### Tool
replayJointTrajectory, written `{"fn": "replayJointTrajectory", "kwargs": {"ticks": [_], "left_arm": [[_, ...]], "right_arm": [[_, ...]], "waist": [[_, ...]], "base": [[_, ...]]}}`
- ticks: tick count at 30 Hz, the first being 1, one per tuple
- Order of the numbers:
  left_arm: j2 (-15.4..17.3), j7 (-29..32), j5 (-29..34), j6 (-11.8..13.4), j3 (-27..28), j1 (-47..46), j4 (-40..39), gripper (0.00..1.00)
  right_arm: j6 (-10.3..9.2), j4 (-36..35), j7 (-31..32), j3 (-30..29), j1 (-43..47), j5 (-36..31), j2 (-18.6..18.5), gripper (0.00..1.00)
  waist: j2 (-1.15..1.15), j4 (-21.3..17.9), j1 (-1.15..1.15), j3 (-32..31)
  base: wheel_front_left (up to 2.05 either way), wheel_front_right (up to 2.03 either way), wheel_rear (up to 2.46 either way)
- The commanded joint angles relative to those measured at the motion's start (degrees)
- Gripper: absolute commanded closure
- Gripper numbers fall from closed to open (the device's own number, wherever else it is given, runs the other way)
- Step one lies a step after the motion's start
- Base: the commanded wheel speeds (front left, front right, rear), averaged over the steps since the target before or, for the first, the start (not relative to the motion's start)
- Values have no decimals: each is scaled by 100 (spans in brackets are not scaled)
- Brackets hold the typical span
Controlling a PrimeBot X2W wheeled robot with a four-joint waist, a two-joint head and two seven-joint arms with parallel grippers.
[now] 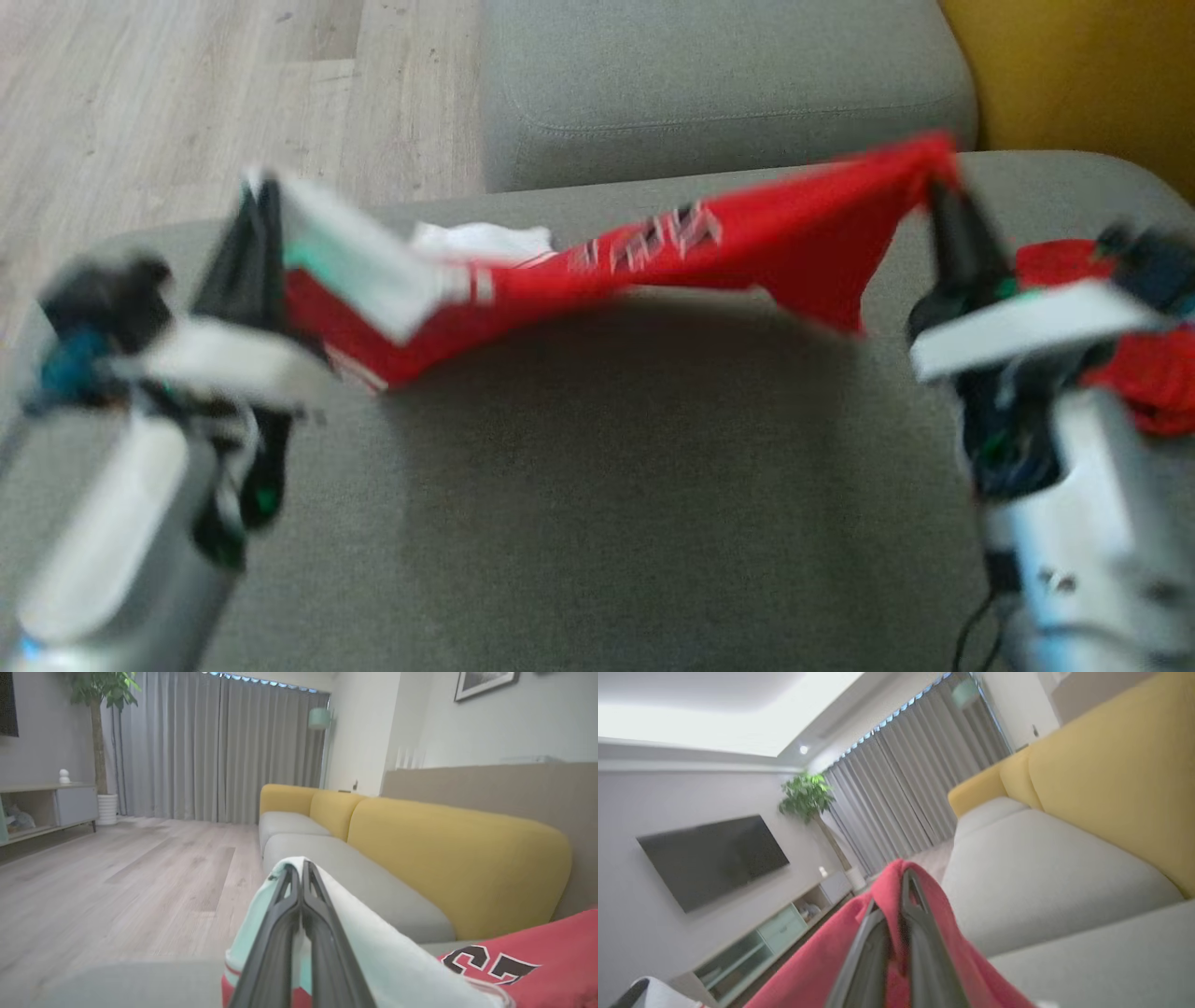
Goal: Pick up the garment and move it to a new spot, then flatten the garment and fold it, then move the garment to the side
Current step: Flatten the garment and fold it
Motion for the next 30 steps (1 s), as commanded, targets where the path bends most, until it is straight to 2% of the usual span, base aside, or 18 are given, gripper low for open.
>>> {"fn": "replayJointTrajectory", "kwargs": {"ticks": [1,5,9,14,19,24,30], "left_arm": [[217,96,-59,-36,364,-586,-169,100],[246,295,-105,-121,509,-1454,-13,100],[154,335,-307,-116,755,-2028,-98,100],[132,344,-376,171,1022,-2203,-604,100],[164,628,-332,369,923,-2189,-1112,100],[157,892,-199,340,691,-2665,-738,100],[-42,909,-61,-43,467,-3951,712,100]], "right_arm": [[-4,-294,65,15,-435,100,-10,100],[-4,-611,201,-174,-1056,202,-10,100],[-4,-986,383,-183,-1431,-44,-22,100],[-4,-1554,785,-98,-1391,-490,-185,100],[-4,-1860,1253,-222,-1165,-562,-294,100],[-4,-1393,1371,-195,-1650,-519,-525,100],[-4,64,859,166,-3175,-559,-885,100]], "waist": [[0,18,0,-29],[0,10,0,-105],[0,-37,0,-161],[0,-81,0,-146],[0,-78,0,119],[0,-109,0,815],[0,-92,0,1806]], "base": [[0,0,0],[0,0,0],[0,0,0],[0,0,0],[0,0,0],[0,0,0],[0,0,0]]}}
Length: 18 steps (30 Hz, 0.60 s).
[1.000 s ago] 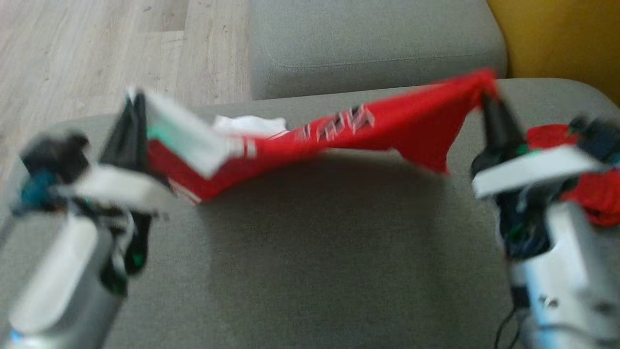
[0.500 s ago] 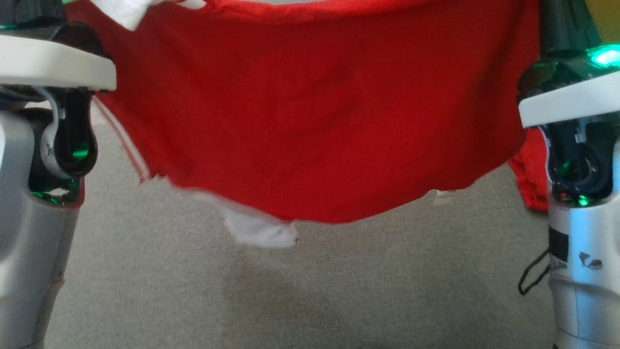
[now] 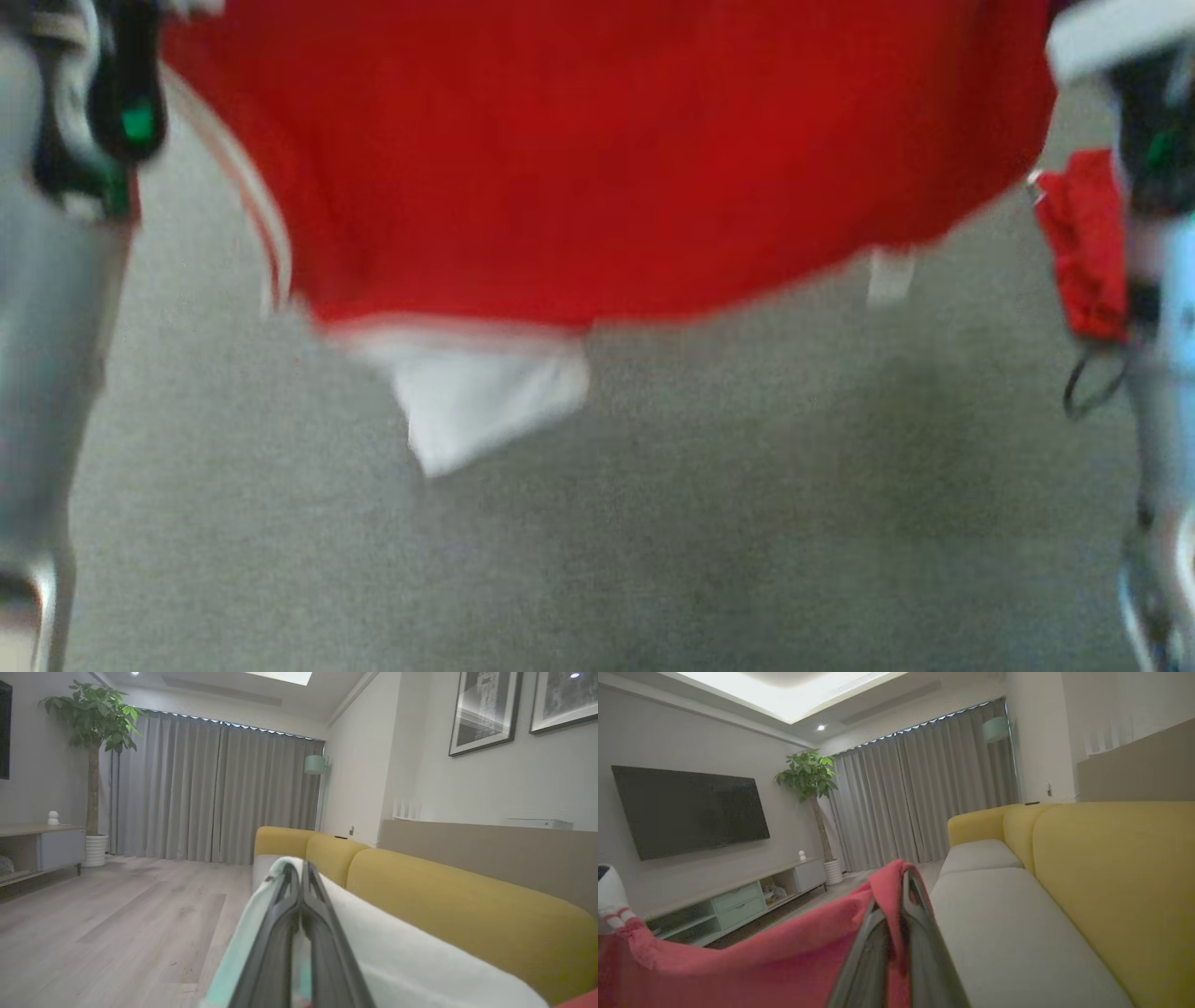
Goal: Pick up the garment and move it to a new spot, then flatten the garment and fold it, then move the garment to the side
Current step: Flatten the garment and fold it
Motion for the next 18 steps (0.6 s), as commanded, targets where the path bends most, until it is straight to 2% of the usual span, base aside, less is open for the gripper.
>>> {"fn": "replayJointTrajectory", "kwargs": {"ticks": [1,6,7,11,14,18], "left_arm": [[108,-82,48,-58,215,-582,189,100],[-128,-665,316,-183,280,-2007,1575,100],[-128,-665,316,-183,280,-2007,1575,100],[-307,-1289,545,-332,226,-2821,2463,100],[-425,-1659,635,-501,154,-3164,2968,100],[-629,-1913,604,-776,26,-3119,3574,100]], "right_arm": [[-4,139,-227,125,-542,-43,-3,100],[-4,1672,-1262,126,-1985,-316,117,100],[-4,1672,-1262,126,-1985,-316,117,100],[-4,2759,-2085,11,-2723,-496,271,100],[-4,3337,-2408,-47,-2993,-484,352,100],[-4,3892,-2517,137,-2923,-308,324,100]], "waist": [[0,2,-2,656],[0,-25,-2,1112],[0,-25,-2,1112],[0,-10,-2,1213],[0,13,-2,1260],[0,110,-2,1290]], "base": [[0,0,0],[0,0,0],[0,0,0],[0,0,0],[0,0,0],[0,0,0]]}}
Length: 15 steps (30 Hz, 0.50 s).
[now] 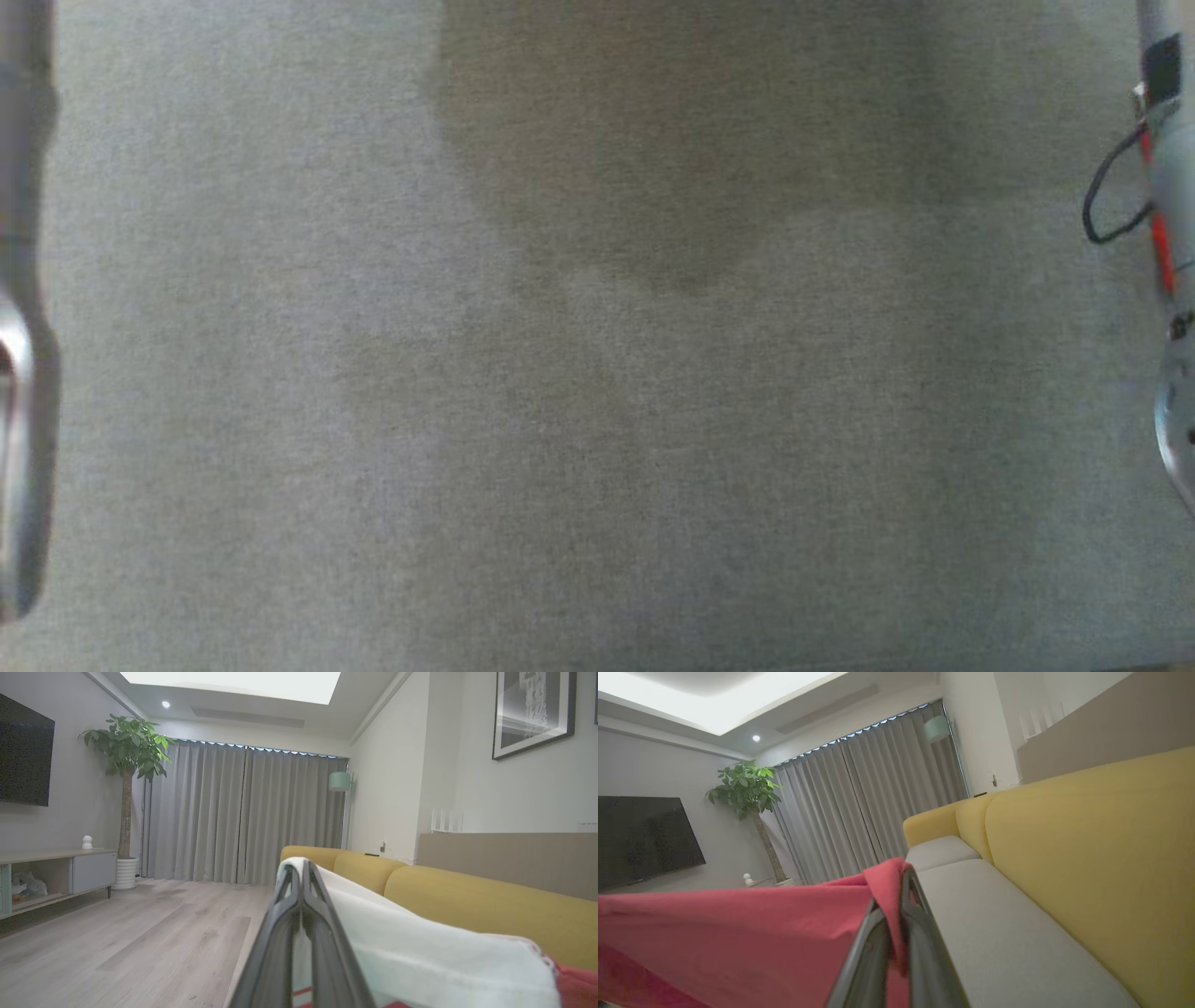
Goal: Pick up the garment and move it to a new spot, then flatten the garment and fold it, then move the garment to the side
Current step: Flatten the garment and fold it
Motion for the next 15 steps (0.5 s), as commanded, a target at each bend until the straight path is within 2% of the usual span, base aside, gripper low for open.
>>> {"fn": "replayJointTrajectory", "kwargs": {"ticks": [1,4,8,11,15], "left_arm": [[206,-84,-6,-64,30,-103,20,100],[101,-230,-75,-270,-44,237,378,100],[107,-376,-167,-592,-138,955,727,100],[178,-384,-213,-848,-256,1647,905,100],[397,-378,-241,-1056,-415,2556,891,100]], "right_arm": [[-4,-31,-42,116,-20,90,58,100],[-4,286,69,488,267,265,-15,100],[-4,470,506,1286,793,418,-141,100],[-4,393,847,1898,1256,622,-326,100],[-4,108,1273,2640,1810,980,-690,100]], "waist": [[0,51,0,15],[0,119,0,9],[0,118,0,-82],[0,107,0,-254],[0,68,0,-565]], "base": [[0,0,0],[0,0,0],[0,0,0],[0,0,0],[0,0,0]]}}
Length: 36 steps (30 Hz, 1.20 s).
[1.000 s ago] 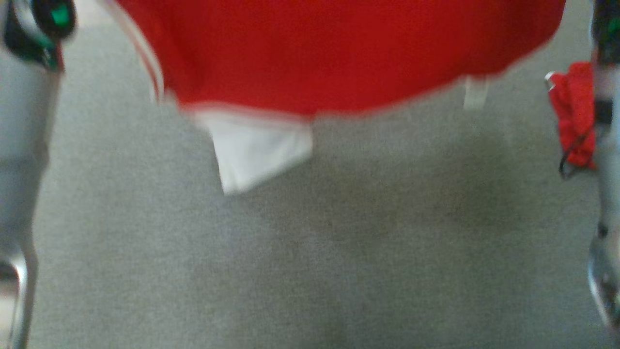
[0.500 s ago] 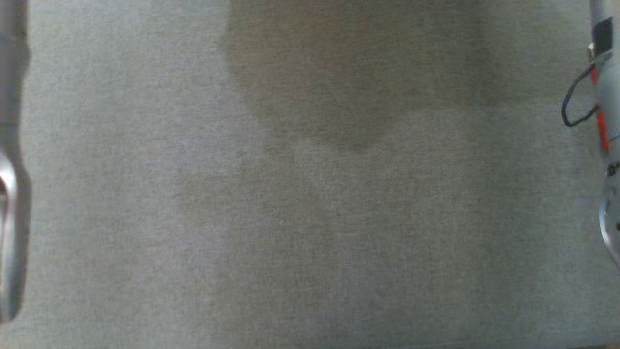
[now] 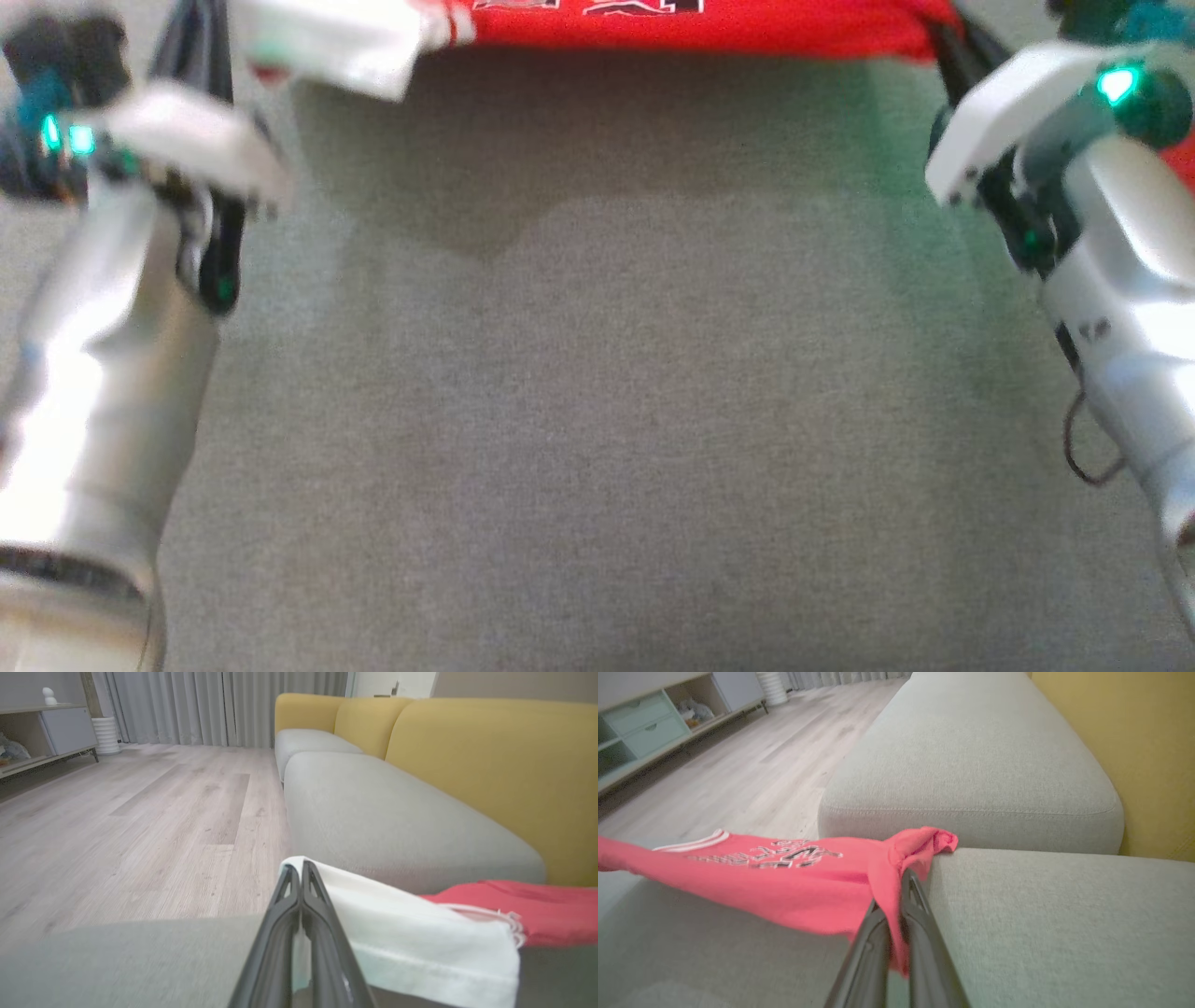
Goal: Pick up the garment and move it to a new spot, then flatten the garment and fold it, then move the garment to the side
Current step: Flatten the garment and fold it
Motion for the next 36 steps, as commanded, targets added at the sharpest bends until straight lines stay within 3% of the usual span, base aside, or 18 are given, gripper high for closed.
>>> {"fn": "replayJointTrajectory", "kwargs": {"ticks": [1,8,15,21,30,36], "left_arm": [[412,-20,-4,-32,68,46,-232,100],[833,634,-157,-181,-324,1533,-1017,100],[1548,1721,-586,-209,-620,2981,-2929,100],[2076,2423,-1032,102,-578,3996,-4509,100],[2925,3244,-1719,881,-472,5592,-6874,100],[3095,3225,-1811,1176,-313,5888,-7342,100]], "right_arm": [[-4,-277,97,224,88,127,-157,100],[-4,-849,514,1320,861,563,-811,100],[-4,-1320,605,1999,1571,896,-1322,100],[-4,-1642,692,2260,2045,1147,-1650,100],[-4,-2484,868,2310,2862,1568,-2214,100],[-4,-2898,965,2042,3150,1611,-2334,100]], "waist": [[0,-23,1,-261],[0,43,1,-948],[0,106,1,-1525],[0,126,1,-1849],[0,102,1,-2202],[0,58,1,-2172]], "base": [[0,0,0],[0,0,0],[0,0,0],[0,0,0],[0,0,0],[0,0,0]]}}
